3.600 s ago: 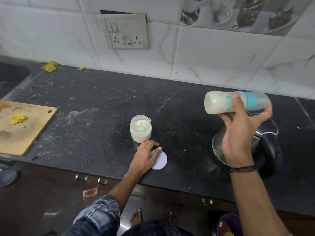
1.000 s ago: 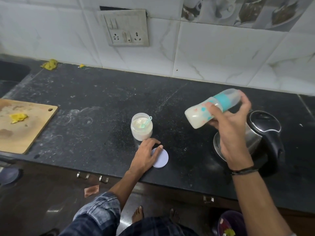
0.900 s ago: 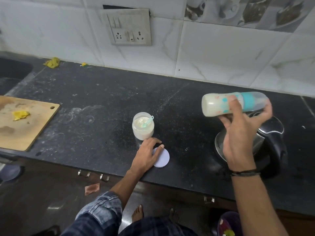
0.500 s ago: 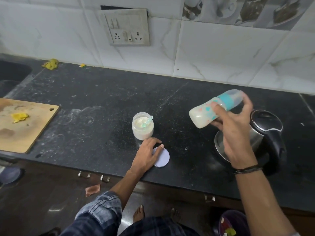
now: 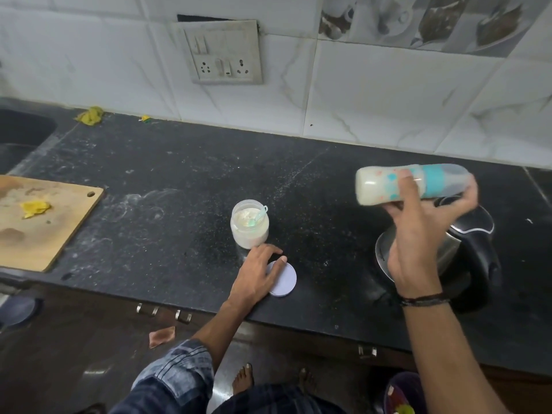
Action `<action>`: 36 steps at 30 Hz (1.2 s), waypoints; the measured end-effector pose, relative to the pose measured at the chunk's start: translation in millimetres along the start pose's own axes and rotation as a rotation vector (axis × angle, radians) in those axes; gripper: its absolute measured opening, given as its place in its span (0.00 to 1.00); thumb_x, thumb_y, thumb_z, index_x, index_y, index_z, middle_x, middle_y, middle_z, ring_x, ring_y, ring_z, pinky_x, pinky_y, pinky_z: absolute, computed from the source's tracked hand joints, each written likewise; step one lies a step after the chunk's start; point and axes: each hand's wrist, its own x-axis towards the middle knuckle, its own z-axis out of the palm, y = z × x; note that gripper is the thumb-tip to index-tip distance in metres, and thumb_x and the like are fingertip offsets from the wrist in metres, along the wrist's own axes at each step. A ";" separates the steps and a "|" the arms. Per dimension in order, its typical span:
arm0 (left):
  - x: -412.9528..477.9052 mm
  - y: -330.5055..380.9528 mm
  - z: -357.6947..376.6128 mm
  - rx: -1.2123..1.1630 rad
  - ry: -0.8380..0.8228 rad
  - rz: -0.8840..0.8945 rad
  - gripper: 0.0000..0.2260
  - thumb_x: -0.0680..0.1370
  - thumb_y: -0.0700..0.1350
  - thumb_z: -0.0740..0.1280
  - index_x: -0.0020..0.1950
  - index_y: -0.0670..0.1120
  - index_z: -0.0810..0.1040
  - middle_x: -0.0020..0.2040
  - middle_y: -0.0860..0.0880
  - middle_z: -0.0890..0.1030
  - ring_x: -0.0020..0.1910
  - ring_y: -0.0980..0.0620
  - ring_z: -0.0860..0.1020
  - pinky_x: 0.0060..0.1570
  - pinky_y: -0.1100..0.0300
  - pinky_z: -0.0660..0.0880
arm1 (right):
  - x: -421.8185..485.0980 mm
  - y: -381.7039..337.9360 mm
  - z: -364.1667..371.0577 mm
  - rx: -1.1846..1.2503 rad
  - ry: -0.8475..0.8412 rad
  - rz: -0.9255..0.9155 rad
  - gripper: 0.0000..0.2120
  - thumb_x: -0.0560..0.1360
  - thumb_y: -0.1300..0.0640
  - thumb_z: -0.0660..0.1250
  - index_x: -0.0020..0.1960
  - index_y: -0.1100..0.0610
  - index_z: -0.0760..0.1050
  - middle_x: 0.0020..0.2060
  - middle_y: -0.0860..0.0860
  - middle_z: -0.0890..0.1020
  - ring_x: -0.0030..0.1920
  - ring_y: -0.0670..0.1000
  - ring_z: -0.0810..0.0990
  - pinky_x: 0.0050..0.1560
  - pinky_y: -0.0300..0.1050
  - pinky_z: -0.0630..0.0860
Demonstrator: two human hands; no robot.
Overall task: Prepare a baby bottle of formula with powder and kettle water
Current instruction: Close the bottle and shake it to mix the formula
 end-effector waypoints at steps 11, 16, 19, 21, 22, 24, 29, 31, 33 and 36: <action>0.3 -1.2 -0.5 -0.012 -0.017 -0.010 0.12 0.84 0.56 0.63 0.61 0.51 0.79 0.59 0.55 0.79 0.61 0.56 0.74 0.63 0.55 0.72 | 2.1 2.5 -8.2 -0.136 -0.179 0.073 0.39 0.75 0.62 0.78 0.76 0.45 0.59 0.59 0.50 0.85 0.59 0.52 0.87 0.47 0.49 0.86; 0.6 -0.1 0.1 -0.007 -0.014 -0.011 0.12 0.84 0.56 0.63 0.61 0.51 0.79 0.59 0.55 0.79 0.60 0.57 0.73 0.63 0.56 0.72 | 5.2 3.2 -4.8 0.039 0.007 0.009 0.40 0.75 0.60 0.78 0.77 0.46 0.56 0.68 0.55 0.77 0.64 0.53 0.84 0.52 0.55 0.86; 0.1 -3.2 1.5 -0.014 -0.002 0.000 0.11 0.84 0.56 0.63 0.60 0.52 0.79 0.58 0.57 0.78 0.60 0.58 0.73 0.63 0.56 0.72 | 2.5 8.7 -8.1 -0.134 -0.165 0.087 0.40 0.75 0.62 0.78 0.77 0.45 0.59 0.63 0.52 0.83 0.60 0.54 0.86 0.49 0.51 0.86; 0.8 -3.8 2.3 -0.018 -0.002 -0.003 0.11 0.84 0.56 0.63 0.59 0.52 0.79 0.58 0.57 0.78 0.60 0.58 0.73 0.63 0.57 0.72 | 0.9 3.0 -7.4 -0.056 -0.119 0.030 0.42 0.72 0.59 0.79 0.77 0.46 0.58 0.63 0.50 0.83 0.61 0.53 0.86 0.50 0.52 0.85; 0.9 -3.4 2.6 -0.015 0.000 -0.004 0.11 0.84 0.56 0.63 0.60 0.52 0.79 0.58 0.57 0.78 0.60 0.58 0.73 0.63 0.57 0.72 | 2.3 0.6 -5.8 0.014 -0.052 -0.012 0.43 0.72 0.57 0.79 0.77 0.47 0.57 0.65 0.52 0.81 0.62 0.53 0.85 0.50 0.53 0.85; 1.5 -2.9 2.8 -0.006 0.003 -0.006 0.11 0.84 0.56 0.63 0.60 0.52 0.79 0.59 0.57 0.78 0.60 0.58 0.73 0.63 0.57 0.72 | 6.2 -1.6 -3.3 0.069 0.030 -0.061 0.42 0.73 0.58 0.79 0.77 0.48 0.56 0.68 0.55 0.77 0.62 0.51 0.85 0.52 0.56 0.85; 0.5 -4.0 2.9 -0.016 -0.005 -0.003 0.11 0.84 0.57 0.63 0.60 0.52 0.79 0.59 0.57 0.78 0.61 0.59 0.73 0.63 0.57 0.71 | 7.1 0.7 -8.4 -0.110 -0.148 0.059 0.38 0.76 0.64 0.77 0.76 0.47 0.60 0.61 0.53 0.83 0.57 0.52 0.87 0.47 0.48 0.85; 0.7 -2.8 2.7 -0.013 -0.001 -0.005 0.11 0.84 0.57 0.63 0.60 0.52 0.79 0.59 0.57 0.78 0.61 0.58 0.73 0.63 0.57 0.71 | 9.1 -1.2 -9.5 -0.004 -0.037 0.011 0.40 0.73 0.59 0.78 0.77 0.49 0.58 0.65 0.54 0.80 0.58 0.51 0.86 0.48 0.50 0.85; 0.4 -2.5 1.9 -0.008 0.004 -0.006 0.11 0.84 0.56 0.63 0.60 0.52 0.79 0.59 0.57 0.78 0.61 0.58 0.73 0.63 0.57 0.71 | 10.6 0.2 -9.0 0.001 -0.027 0.005 0.40 0.74 0.58 0.78 0.76 0.48 0.57 0.64 0.50 0.81 0.59 0.49 0.86 0.49 0.51 0.85; -0.5 -3.5 1.2 -0.011 0.000 -0.002 0.11 0.84 0.56 0.63 0.60 0.52 0.78 0.59 0.57 0.78 0.61 0.58 0.73 0.63 0.57 0.72 | 6.4 6.9 -11.2 -0.153 -0.184 0.090 0.38 0.75 0.62 0.78 0.76 0.45 0.60 0.59 0.49 0.84 0.58 0.52 0.87 0.48 0.50 0.86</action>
